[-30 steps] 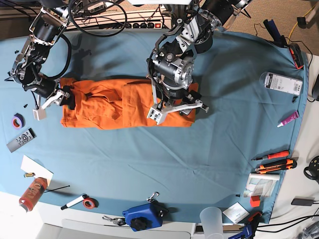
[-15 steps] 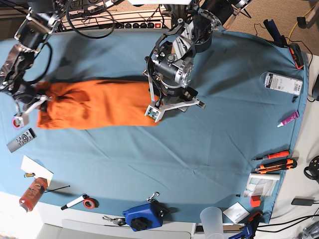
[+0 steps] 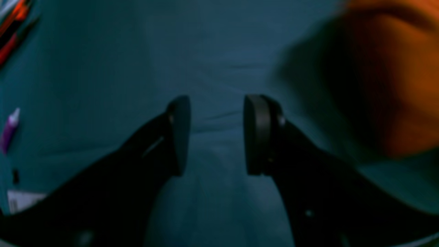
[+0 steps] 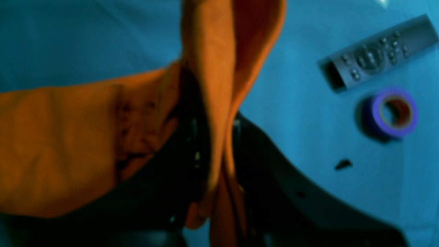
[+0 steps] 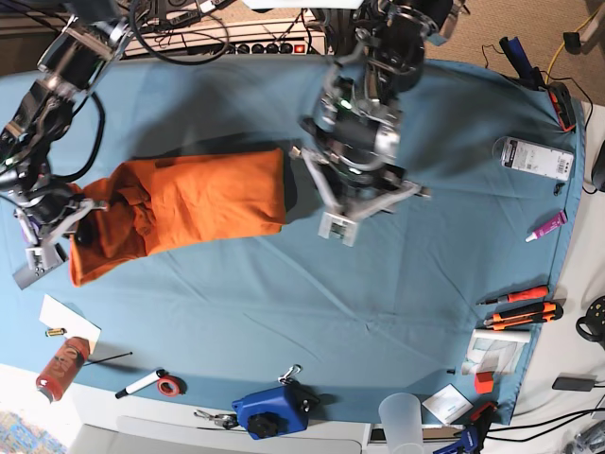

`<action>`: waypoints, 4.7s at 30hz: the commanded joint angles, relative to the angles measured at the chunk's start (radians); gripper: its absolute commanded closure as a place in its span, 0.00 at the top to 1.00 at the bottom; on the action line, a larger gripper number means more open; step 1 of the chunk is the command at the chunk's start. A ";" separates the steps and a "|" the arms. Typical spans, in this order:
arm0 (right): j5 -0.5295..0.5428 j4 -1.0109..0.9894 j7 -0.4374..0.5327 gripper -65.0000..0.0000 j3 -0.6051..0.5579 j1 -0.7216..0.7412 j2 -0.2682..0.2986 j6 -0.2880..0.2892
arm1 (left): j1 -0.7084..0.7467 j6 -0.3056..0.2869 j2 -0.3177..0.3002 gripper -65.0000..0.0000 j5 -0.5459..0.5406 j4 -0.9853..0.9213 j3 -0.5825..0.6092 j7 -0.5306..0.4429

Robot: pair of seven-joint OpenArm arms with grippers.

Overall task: Layout the t-shirt on the table in an organized manner, then fold the t-shirt properly
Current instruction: 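Fold the shirt bundle again with both grippers into a compact square, then release the right gripper and tuck the bundle edge with the left gripper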

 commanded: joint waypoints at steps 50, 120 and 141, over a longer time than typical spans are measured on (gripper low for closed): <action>-0.090 0.505 0.043 0.25 -0.933 -0.062 -0.016 -0.211 | 0.045 -0.152 -0.097 0.37 -0.354 0.017 -0.394 -0.067; -0.164 -0.069 0.207 0.00 -0.355 0.002 -0.043 -0.095 | -0.068 0.100 0.044 0.37 0.062 -0.021 0.169 -0.241; -0.299 -0.071 0.177 0.00 -0.173 0.001 0.022 -0.156 | 0.027 0.071 0.144 0.42 -0.281 -0.109 0.104 -0.372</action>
